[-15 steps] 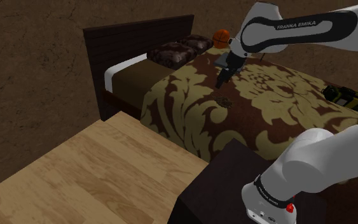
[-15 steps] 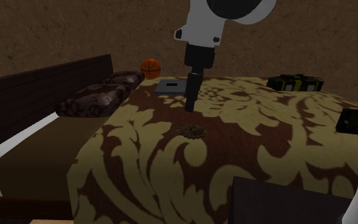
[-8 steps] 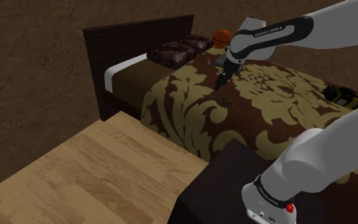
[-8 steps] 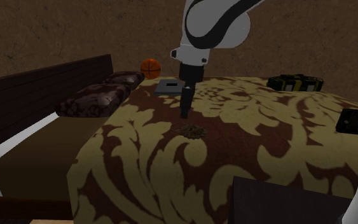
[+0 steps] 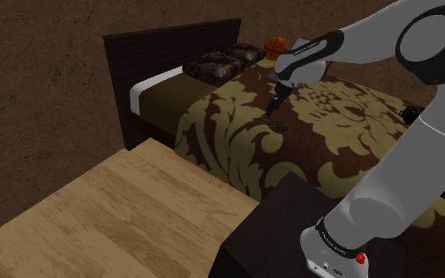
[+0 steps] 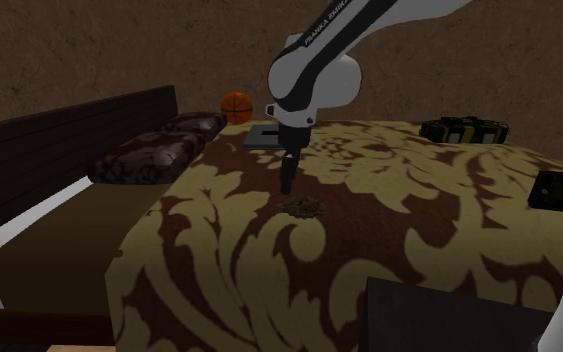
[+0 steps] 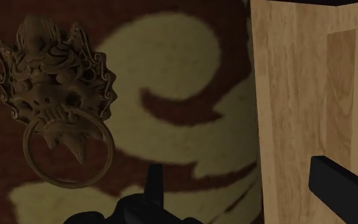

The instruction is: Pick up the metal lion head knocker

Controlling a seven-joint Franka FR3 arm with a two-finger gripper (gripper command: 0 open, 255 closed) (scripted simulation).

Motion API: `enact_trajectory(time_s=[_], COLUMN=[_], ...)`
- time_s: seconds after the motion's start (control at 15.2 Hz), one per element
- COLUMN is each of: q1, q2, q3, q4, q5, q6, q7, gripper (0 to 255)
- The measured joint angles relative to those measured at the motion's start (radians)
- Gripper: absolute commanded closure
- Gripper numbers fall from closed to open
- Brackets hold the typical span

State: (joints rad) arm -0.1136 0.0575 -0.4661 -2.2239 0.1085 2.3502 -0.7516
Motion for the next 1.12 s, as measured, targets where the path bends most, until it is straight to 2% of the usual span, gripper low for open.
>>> enact_trajectory(time_s=[0.2,0.59,0.79,1.12], q1=[-0.030,-0.134,-0.162,-0.176], q2=[0.130,0.376,0.431,0.482], q3=[-0.001,0.029,0.042,0.063], q4=[0.093,0.304,0.340,0.345], q5=[0.077,0.197,0.221,0.250], q6=[0.013,0.012,0.024,0.068], q7=[-0.086,-0.225,-0.255,-0.273], gripper=[0,0,0,0])
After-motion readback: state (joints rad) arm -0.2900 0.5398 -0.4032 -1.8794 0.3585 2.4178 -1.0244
